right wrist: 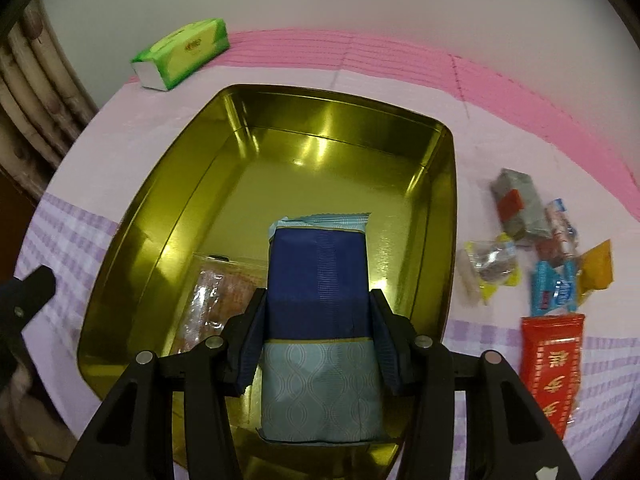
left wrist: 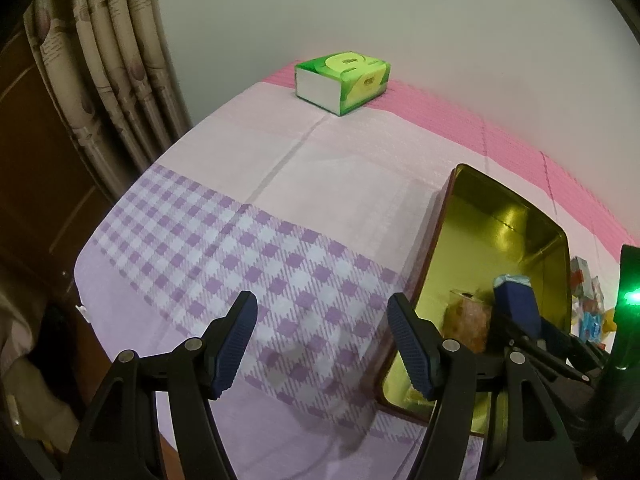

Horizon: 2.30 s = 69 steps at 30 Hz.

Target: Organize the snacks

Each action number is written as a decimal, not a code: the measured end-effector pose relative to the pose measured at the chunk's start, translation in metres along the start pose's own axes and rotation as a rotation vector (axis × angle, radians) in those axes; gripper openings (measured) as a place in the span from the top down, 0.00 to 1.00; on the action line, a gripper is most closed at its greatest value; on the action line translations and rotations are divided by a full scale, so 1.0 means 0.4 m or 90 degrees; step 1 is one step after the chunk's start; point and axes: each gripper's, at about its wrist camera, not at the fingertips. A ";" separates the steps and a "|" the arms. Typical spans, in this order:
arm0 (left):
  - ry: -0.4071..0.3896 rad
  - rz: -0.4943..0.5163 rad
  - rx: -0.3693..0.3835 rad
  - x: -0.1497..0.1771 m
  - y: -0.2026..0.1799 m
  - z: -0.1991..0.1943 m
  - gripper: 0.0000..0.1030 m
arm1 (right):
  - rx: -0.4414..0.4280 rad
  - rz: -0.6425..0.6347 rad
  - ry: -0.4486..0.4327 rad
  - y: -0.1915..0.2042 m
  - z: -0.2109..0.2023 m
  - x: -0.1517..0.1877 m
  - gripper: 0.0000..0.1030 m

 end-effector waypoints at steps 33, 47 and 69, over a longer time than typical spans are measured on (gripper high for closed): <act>0.000 0.024 0.016 0.009 -0.021 0.001 0.33 | -0.019 -0.049 -0.032 -0.028 -0.069 0.014 0.38; -0.009 0.036 0.019 0.012 -0.036 -0.007 0.33 | 0.034 0.028 -0.068 -0.363 -0.232 0.084 0.38; -0.020 0.094 0.037 0.047 -0.131 -0.067 0.33 | 0.016 -0.014 0.012 -0.484 -0.138 0.237 0.45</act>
Point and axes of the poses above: each gripper's, at about its wrist camera, not at the fingertips, and z roughly the way its jaws point, y to its left, x to its underside, and after that the axes turned 4 degrees about -y, right-handed
